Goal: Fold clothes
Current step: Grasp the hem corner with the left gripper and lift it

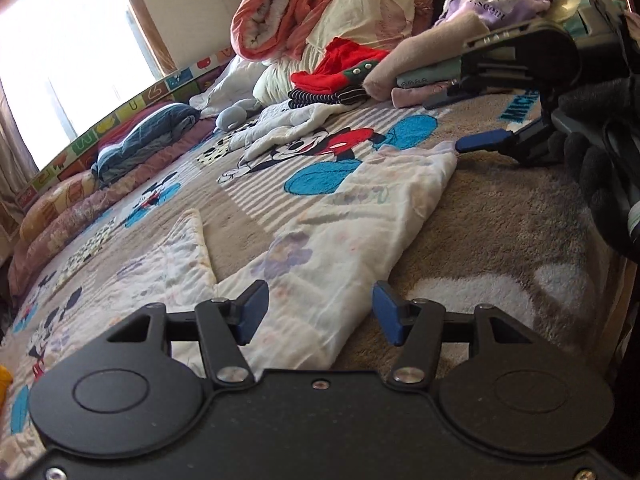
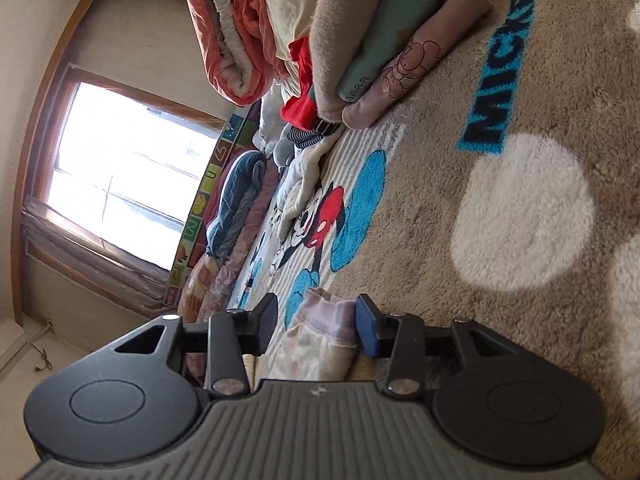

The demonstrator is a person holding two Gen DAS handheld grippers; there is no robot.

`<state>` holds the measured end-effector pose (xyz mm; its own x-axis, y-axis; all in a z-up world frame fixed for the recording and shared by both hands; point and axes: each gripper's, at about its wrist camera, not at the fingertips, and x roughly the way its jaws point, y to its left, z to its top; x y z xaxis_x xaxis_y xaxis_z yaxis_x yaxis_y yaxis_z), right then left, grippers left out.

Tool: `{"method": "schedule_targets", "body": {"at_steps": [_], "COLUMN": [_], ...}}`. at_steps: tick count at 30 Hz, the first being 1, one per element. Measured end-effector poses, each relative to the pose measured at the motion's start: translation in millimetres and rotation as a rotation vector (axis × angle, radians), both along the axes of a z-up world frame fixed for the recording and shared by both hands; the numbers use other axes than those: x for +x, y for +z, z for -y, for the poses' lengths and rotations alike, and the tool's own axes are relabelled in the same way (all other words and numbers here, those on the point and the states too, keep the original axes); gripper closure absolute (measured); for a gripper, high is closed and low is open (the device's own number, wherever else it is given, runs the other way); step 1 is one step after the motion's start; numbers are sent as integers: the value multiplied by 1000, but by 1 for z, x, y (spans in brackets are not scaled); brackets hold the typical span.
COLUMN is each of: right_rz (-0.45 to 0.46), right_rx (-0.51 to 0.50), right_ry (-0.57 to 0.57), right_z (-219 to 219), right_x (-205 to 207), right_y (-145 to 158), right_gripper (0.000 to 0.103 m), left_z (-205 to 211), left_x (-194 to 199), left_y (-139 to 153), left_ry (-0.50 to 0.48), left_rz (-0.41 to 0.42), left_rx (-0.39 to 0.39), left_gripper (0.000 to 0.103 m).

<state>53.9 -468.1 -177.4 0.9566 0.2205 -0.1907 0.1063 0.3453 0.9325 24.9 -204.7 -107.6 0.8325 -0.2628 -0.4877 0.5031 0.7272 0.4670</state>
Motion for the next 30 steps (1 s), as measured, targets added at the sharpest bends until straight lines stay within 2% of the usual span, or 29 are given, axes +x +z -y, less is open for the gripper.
{"method": "schedule_targets", "body": {"at_steps": [2,8,14,20,23,25,26,27,28,29,30], "right_rz": [31,75,73,92,97,98,99,101,104,107,112], "right_rx": [63,169,173,254,267,271,273,270,264,259,254], "right_ry": [-17,-77,-130,-165,-164,-165,-168,-169,-169,-170,-167], "right_z": [10,39,65,83,85,85,85,85,84,82,81], "right_x": [-5,-18,-28,-32,-33,-33,-33,-33,-34,-35,-35], "right_y": [0,-2,-1,-13,-16,-19,-20,-20,-20,-20,-19], "right_gripper": [40,33,28,29,29,29,29,29,29,28,28], "left_z": [17,61,94,128,141,145,145,142,139,131,122], "left_x": [-1,-2,10,20,33,43,47,54,62,65,67], "left_y": [-5,-19,-24,-36,-36,-33,-30,-25,-20,-11,-2], "left_ry": [-32,-106,-137,-152,-121,-100,-89,-69,-48,-27,-6], "left_rz": [37,116,166,218,212,189,171,128,84,65,50], "left_rx": [80,253,352,474,504,498,474,431,384,327,269], "left_gripper": [46,46,45,46,46,46,52,74,87,93,94]}}
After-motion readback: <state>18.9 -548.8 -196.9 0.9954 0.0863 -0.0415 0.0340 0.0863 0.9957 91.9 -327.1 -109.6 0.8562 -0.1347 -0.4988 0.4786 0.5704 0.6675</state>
